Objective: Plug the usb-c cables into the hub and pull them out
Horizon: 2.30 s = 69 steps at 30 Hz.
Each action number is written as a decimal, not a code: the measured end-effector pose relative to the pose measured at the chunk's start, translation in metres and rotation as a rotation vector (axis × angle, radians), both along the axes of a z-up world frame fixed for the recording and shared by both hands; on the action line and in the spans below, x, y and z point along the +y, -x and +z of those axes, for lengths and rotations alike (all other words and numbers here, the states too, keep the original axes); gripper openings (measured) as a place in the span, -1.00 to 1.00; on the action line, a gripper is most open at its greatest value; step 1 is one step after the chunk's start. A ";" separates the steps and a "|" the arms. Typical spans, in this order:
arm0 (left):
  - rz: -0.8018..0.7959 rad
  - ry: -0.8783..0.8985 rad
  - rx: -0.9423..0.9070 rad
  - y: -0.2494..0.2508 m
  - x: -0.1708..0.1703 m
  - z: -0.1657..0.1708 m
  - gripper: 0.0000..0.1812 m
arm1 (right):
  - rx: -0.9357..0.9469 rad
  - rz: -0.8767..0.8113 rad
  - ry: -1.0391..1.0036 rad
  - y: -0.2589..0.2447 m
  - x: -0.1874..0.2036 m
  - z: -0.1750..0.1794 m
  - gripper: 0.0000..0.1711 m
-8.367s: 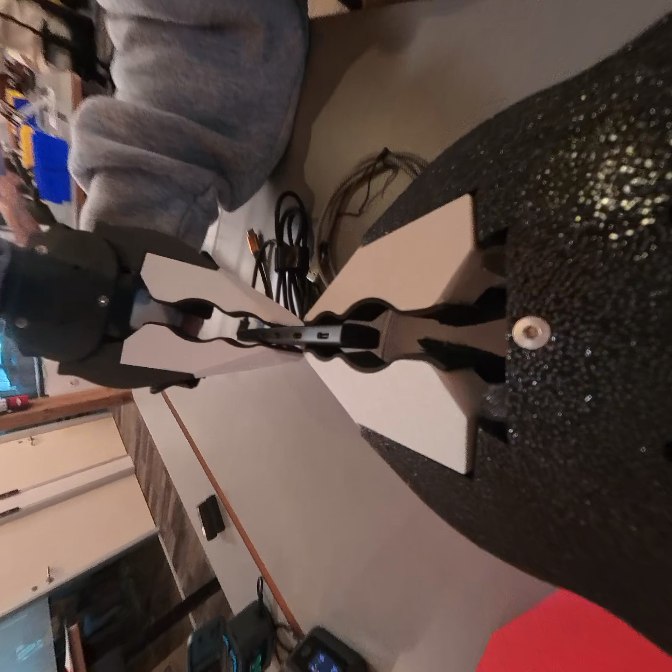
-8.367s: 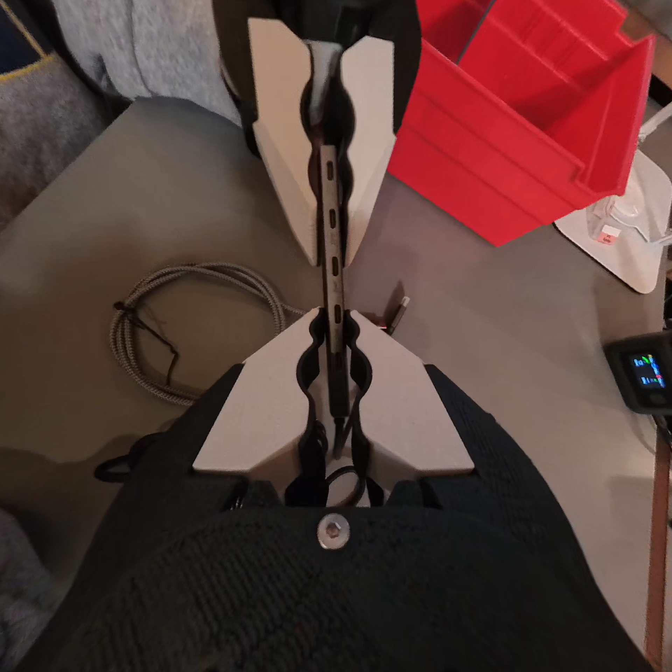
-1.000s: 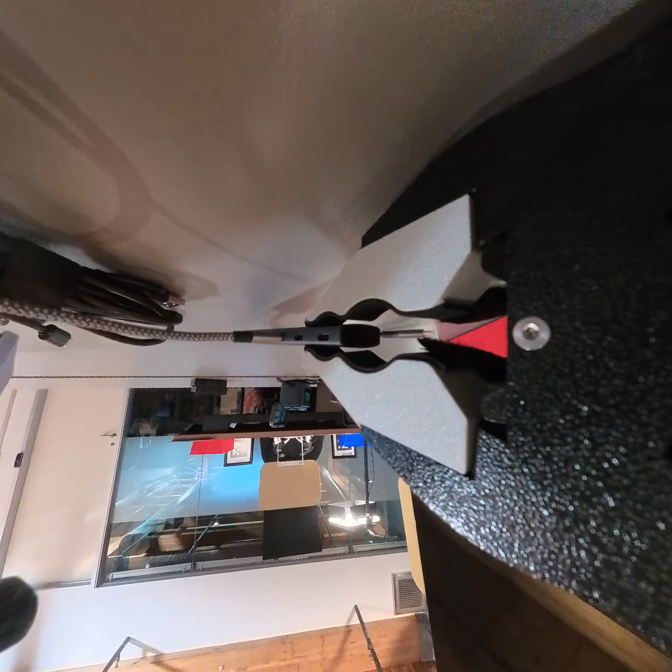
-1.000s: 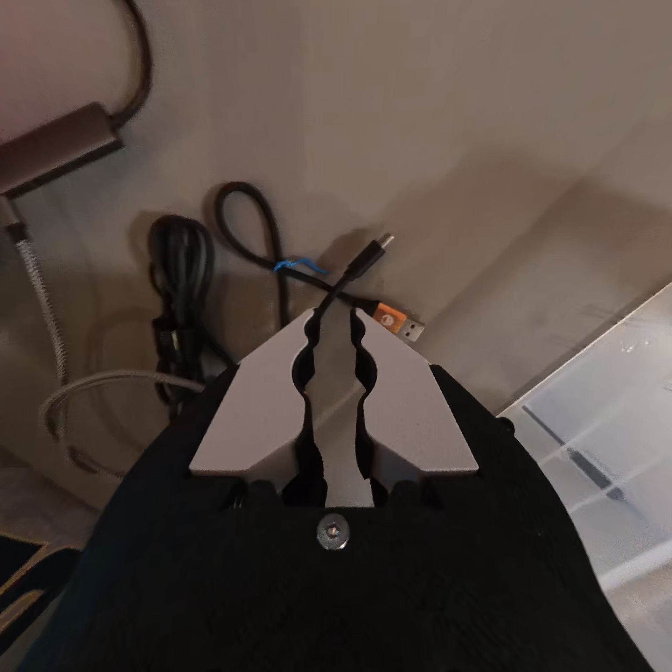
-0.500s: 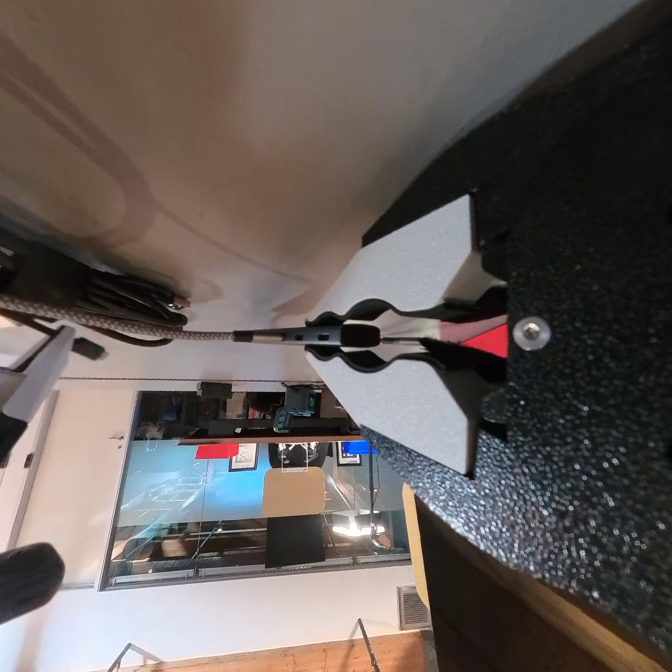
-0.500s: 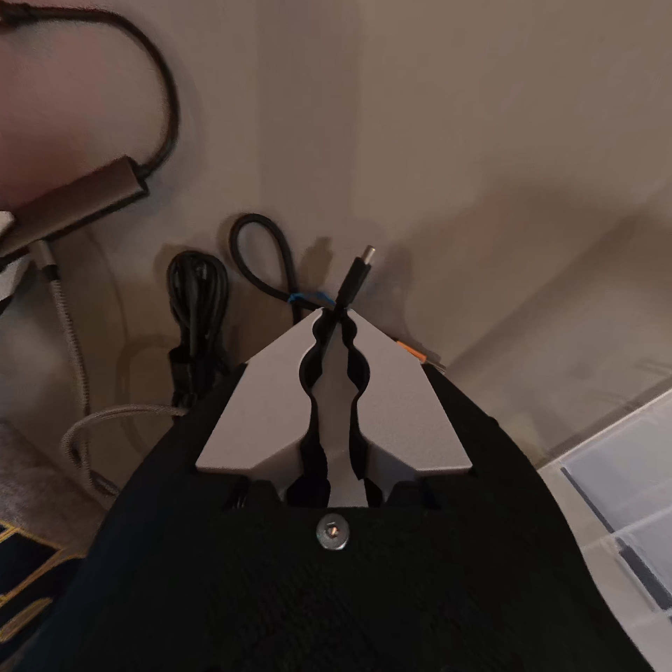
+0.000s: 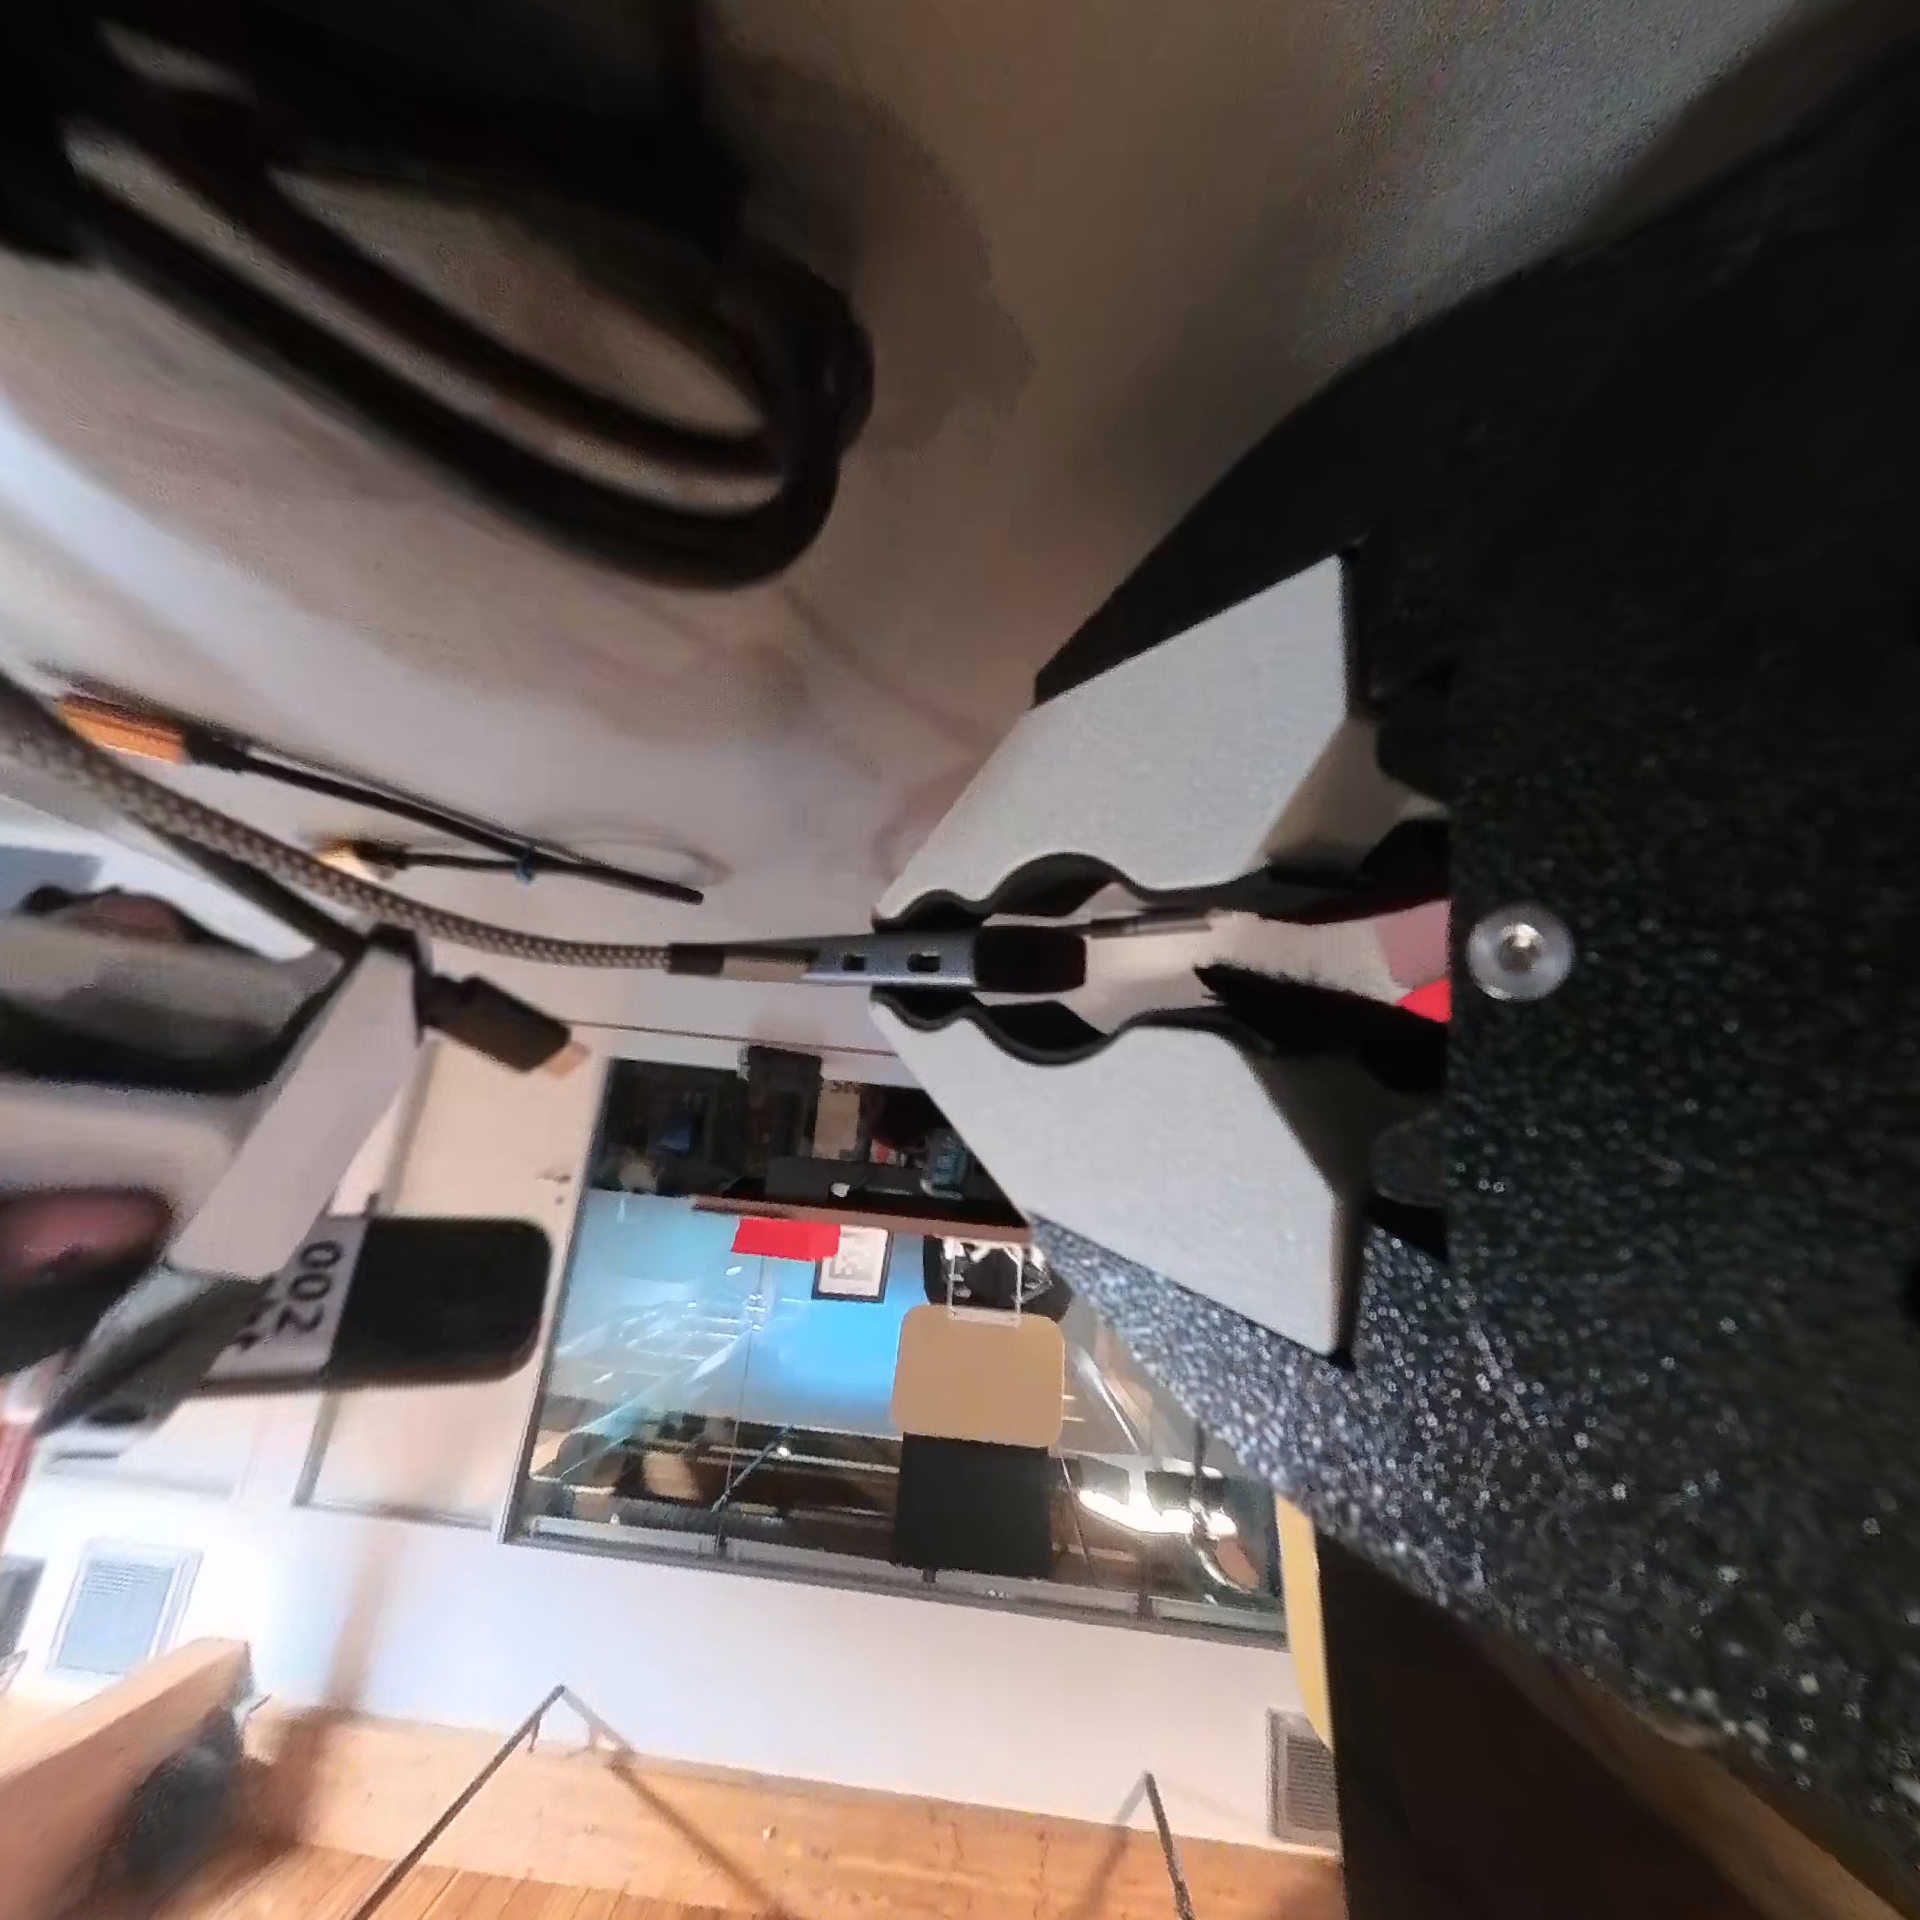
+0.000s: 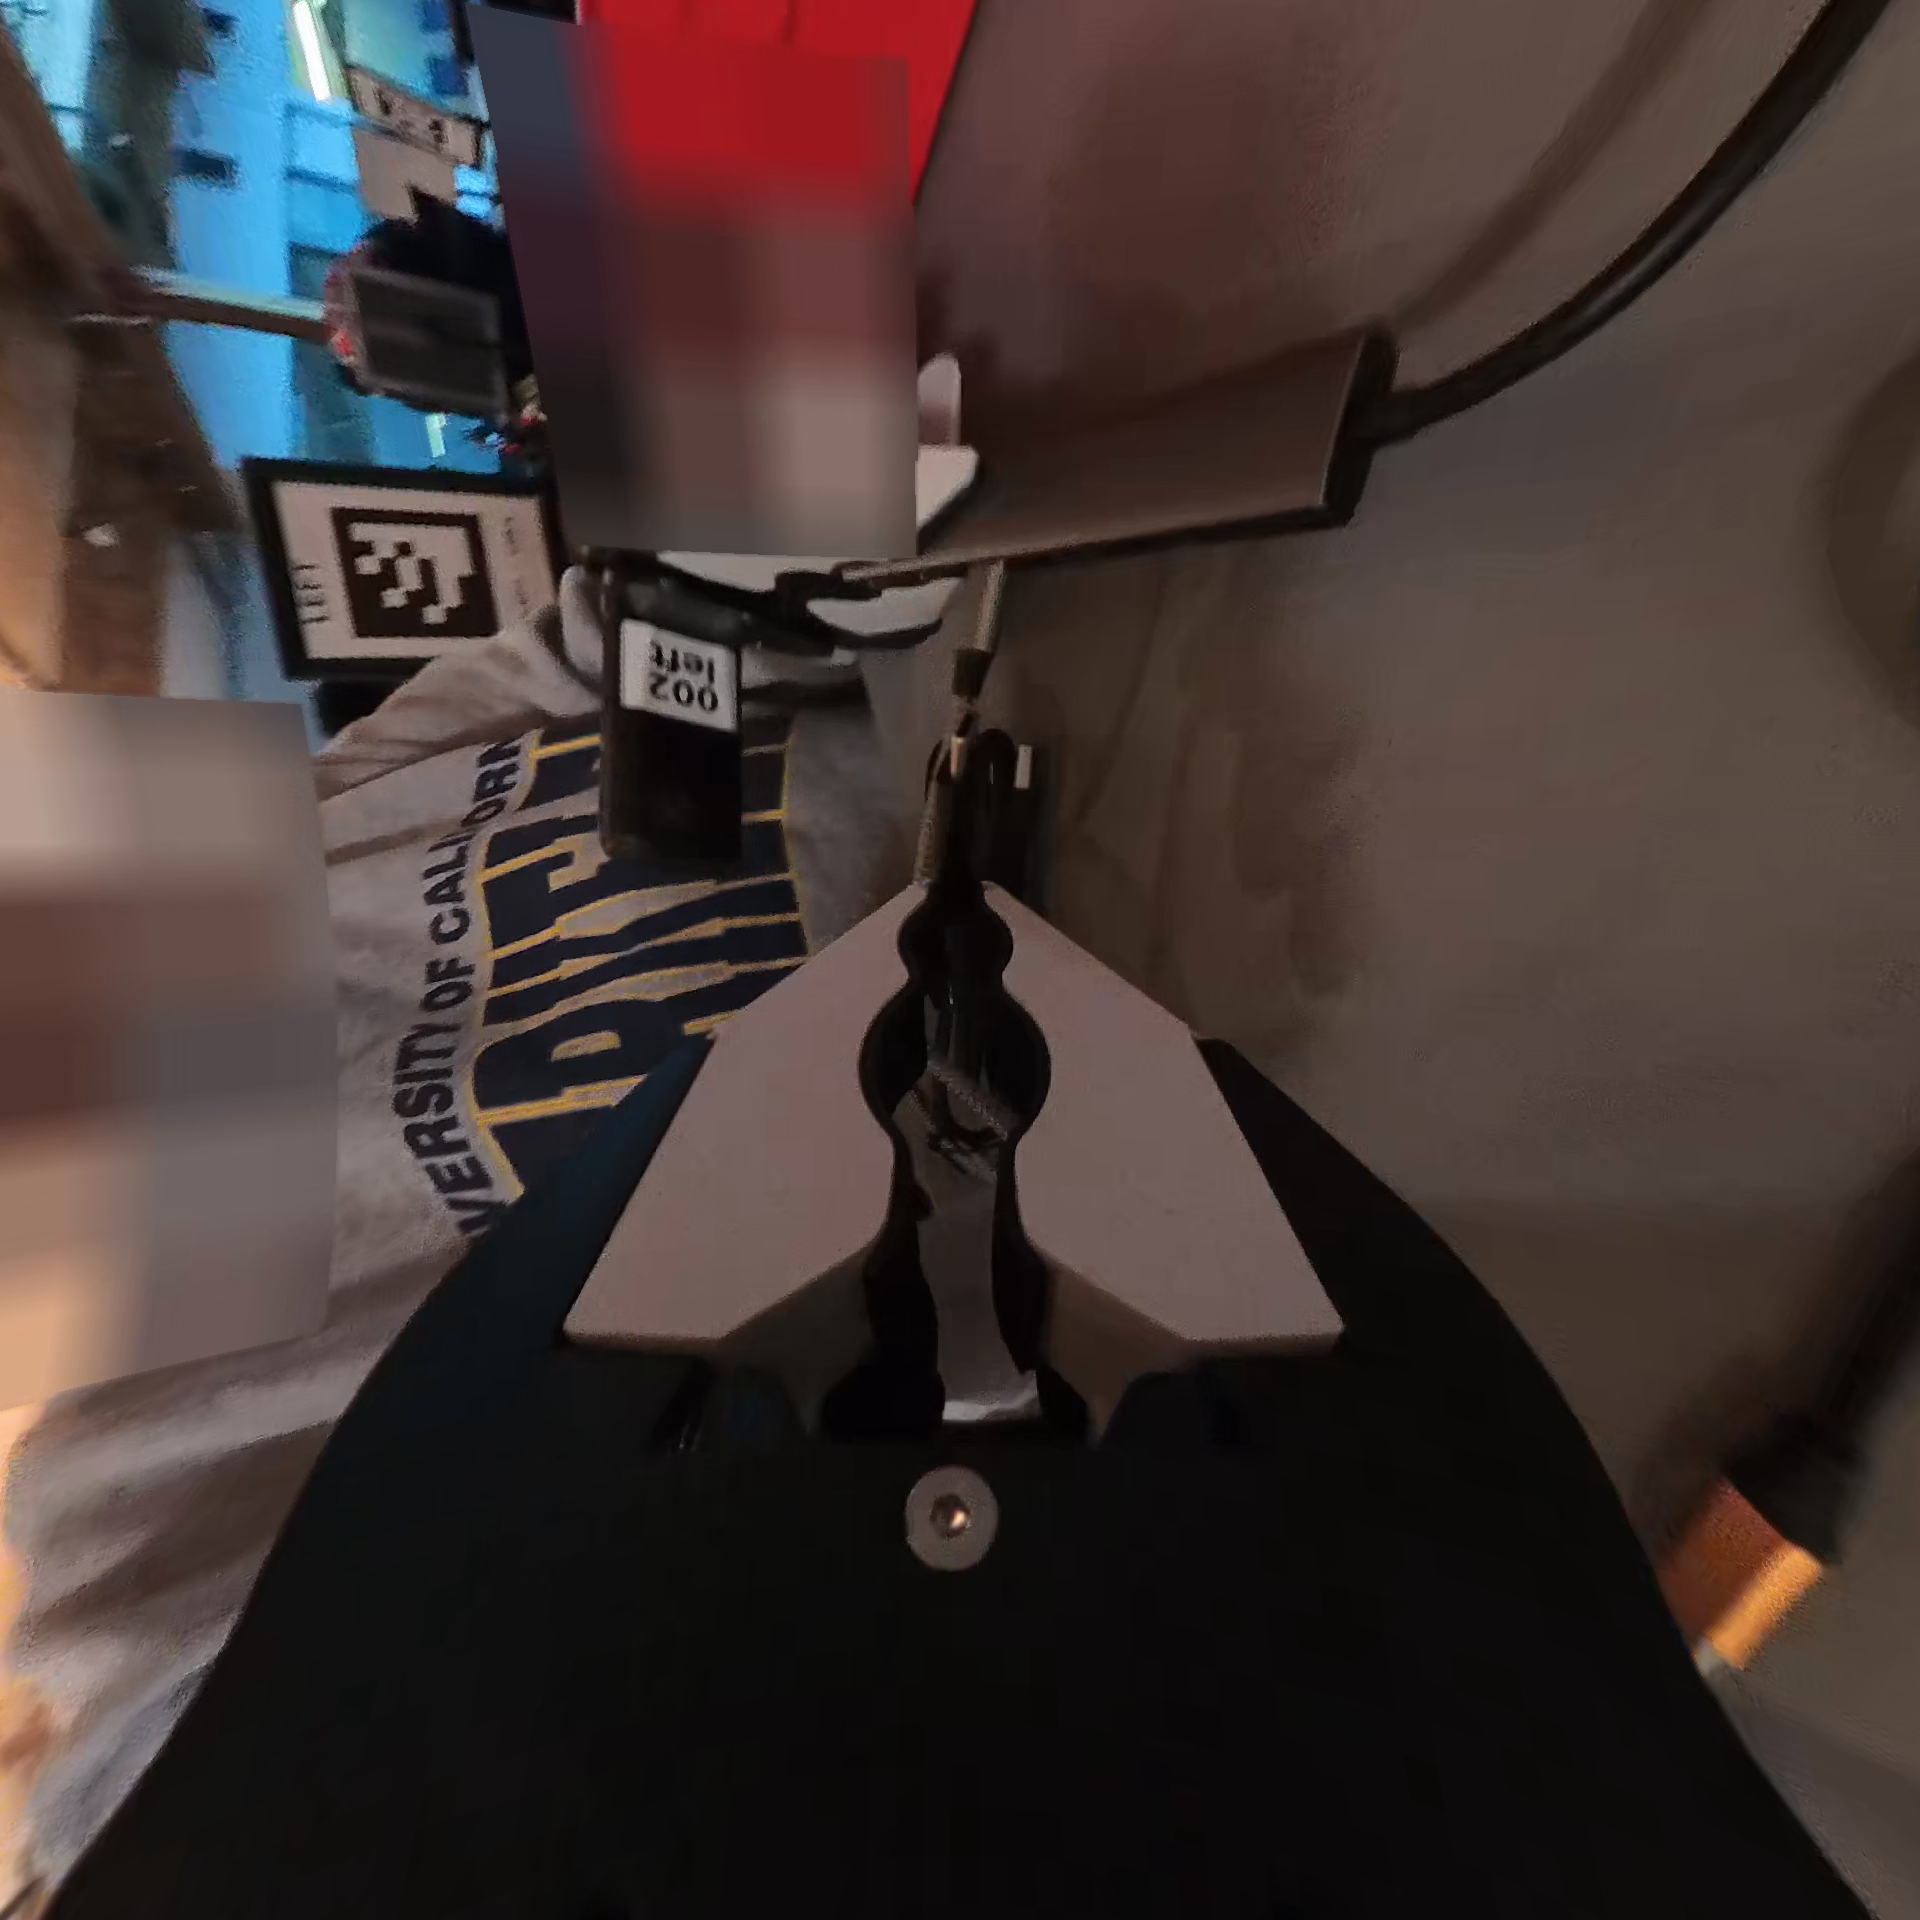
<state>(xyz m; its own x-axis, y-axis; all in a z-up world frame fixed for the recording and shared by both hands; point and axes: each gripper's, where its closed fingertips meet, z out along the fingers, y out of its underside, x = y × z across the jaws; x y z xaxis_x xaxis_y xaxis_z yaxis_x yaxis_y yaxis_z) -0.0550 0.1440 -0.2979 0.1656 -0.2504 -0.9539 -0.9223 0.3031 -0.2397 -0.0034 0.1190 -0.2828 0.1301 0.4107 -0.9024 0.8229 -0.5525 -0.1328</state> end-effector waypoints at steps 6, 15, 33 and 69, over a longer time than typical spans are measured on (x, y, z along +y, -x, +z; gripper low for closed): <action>0.019 0.048 0.038 0.006 0.002 -0.011 -0.92 | -0.076 -0.012 -0.148 0.001 0.000 -0.033 -0.97; 0.028 0.046 0.107 0.005 0.002 -0.017 -0.92 | -0.073 -0.092 -0.761 0.004 0.044 -0.049 -0.92; 0.057 0.070 0.093 0.011 0.002 -0.017 -0.92 | -0.116 -0.191 -1.300 -0.008 0.045 -0.047 -0.71; -0.076 0.002 0.045 0.010 -0.018 -0.005 -0.92 | 0.139 -0.306 -0.046 0.005 -0.019 -0.028 -0.97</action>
